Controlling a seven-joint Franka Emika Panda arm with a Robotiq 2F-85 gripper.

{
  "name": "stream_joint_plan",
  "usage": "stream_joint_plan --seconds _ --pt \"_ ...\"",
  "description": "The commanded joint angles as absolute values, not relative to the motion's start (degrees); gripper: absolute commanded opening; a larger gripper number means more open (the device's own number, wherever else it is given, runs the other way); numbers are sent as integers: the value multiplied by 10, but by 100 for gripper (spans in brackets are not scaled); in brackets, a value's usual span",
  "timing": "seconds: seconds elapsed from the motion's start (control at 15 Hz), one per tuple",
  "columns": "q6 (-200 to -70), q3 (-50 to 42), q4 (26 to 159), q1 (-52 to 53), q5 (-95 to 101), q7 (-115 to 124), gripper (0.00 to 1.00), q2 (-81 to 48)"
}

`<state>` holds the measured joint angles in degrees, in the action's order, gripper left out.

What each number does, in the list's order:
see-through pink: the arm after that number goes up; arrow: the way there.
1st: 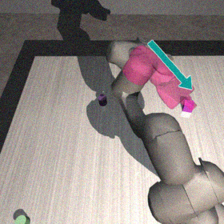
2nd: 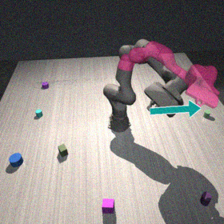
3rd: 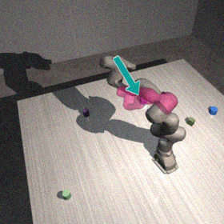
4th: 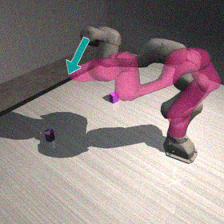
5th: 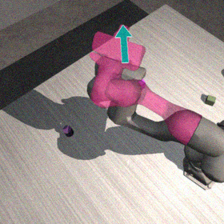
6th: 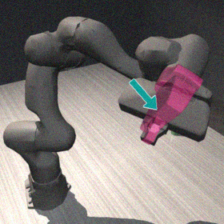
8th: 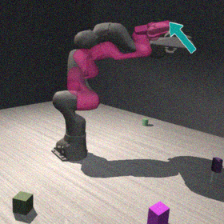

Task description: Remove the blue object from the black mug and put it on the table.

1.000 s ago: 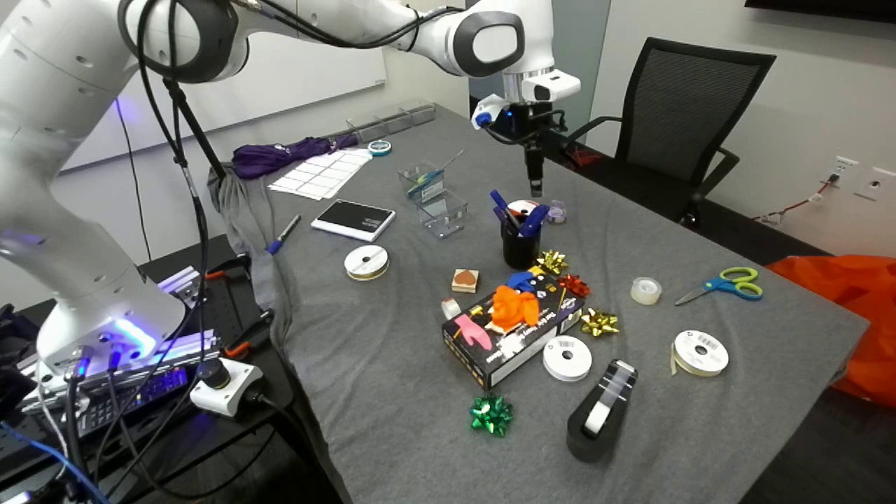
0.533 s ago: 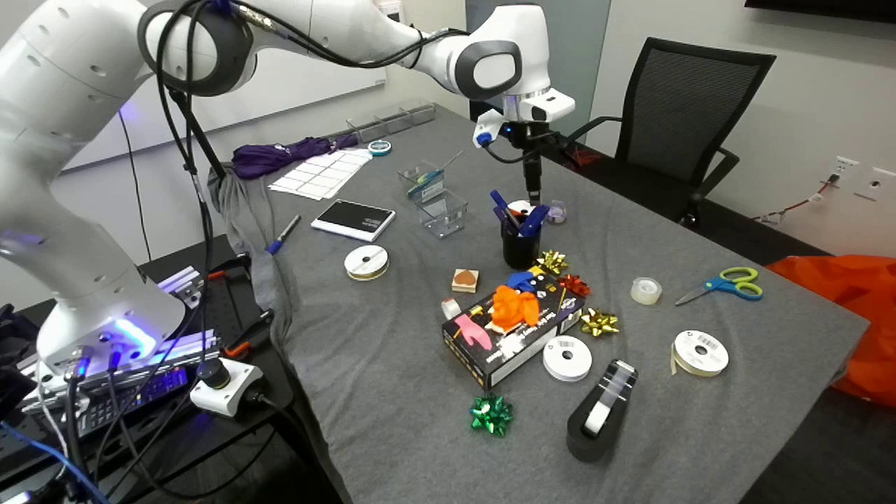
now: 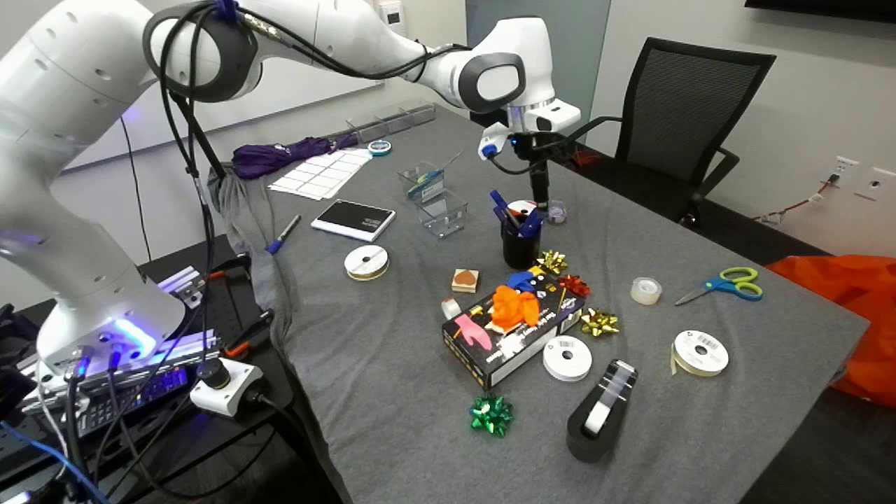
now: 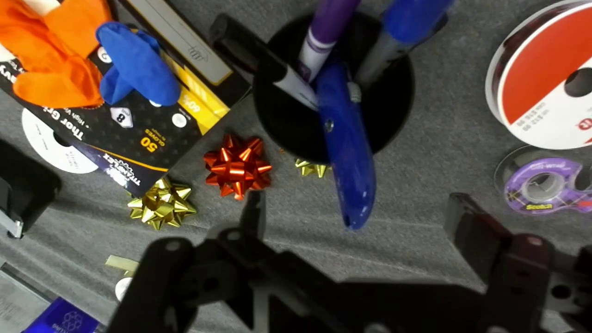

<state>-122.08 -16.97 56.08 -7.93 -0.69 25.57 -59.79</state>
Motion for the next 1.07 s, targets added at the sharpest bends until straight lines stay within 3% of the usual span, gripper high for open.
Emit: stream_joint_plan --seconds 0.0,0.4,0.6,1.0 --pt "-1233 -181 549 -80 4 258 100 -616" --pt "-1251 -185 564 -74 10 257 100 -622" --pt "-1255 -184 573 -72 11 251 68 -619" --pt "-1260 -180 583 -72 8 239 23 -610"
